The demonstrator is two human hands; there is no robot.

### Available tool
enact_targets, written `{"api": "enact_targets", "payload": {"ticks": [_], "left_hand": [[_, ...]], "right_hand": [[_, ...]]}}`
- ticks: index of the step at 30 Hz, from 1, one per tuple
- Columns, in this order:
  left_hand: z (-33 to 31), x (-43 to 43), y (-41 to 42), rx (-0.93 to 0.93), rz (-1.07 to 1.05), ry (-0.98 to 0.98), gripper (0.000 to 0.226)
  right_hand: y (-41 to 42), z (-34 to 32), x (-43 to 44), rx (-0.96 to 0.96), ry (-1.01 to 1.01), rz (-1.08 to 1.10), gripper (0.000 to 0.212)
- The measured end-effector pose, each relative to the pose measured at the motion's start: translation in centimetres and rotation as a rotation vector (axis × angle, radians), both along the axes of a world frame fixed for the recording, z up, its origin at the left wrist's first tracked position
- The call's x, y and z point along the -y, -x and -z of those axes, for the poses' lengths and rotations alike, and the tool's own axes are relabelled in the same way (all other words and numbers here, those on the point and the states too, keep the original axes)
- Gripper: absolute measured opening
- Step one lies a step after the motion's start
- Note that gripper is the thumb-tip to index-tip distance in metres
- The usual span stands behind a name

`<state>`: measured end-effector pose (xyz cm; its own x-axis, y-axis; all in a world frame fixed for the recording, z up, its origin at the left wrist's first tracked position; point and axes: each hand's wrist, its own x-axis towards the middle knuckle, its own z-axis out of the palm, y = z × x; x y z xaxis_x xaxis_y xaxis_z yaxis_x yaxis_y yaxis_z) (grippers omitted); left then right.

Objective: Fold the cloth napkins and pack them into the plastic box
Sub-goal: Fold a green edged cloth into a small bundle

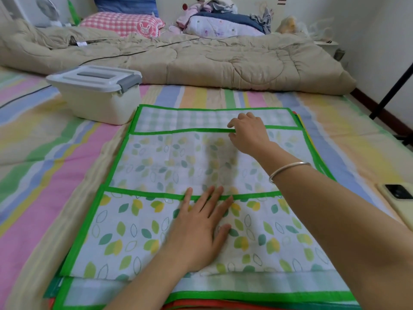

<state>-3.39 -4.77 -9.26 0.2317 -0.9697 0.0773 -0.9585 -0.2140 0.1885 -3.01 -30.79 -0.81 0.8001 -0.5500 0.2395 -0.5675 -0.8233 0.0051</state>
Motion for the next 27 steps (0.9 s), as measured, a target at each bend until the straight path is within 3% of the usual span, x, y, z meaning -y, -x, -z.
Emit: {"api": "enact_targets", "payload": {"ticks": [11,14,17,20,23,27], "left_hand": [[-1.6,2.3,-0.9,0.034,-0.074,-0.063,0.077],[-2.3,2.8,-1.1,-0.01,-0.069,0.076,0.067],[-3.9,1.4,-0.2,0.044,0.046,0.484,0.029],[-6.2,-1.8,1.3,0.124,0.204,0.694,0.012],[-6.7,-4.8,1.2,0.194,0.242,0.726,0.01],[-4.6,-6.6,-1.3,0.106,0.147,0.561,0.027]], "right_hand": [[7.9,-5.2,-6.2,0.474,0.145,-0.254,0.013],[11.1,-4.5,-9.2,0.497,0.118,-0.292,0.01],[13.7,-2.4,-11.4,0.475,0.1,-0.321,0.012],[15.8,0.3,-12.3,0.458,0.053,-0.335,0.01],[17.2,2.5,-12.9,0.442,-0.024,-0.343,0.012],[18.4,3.8,-13.3,0.405,-0.083,-0.384,0.015]]}}
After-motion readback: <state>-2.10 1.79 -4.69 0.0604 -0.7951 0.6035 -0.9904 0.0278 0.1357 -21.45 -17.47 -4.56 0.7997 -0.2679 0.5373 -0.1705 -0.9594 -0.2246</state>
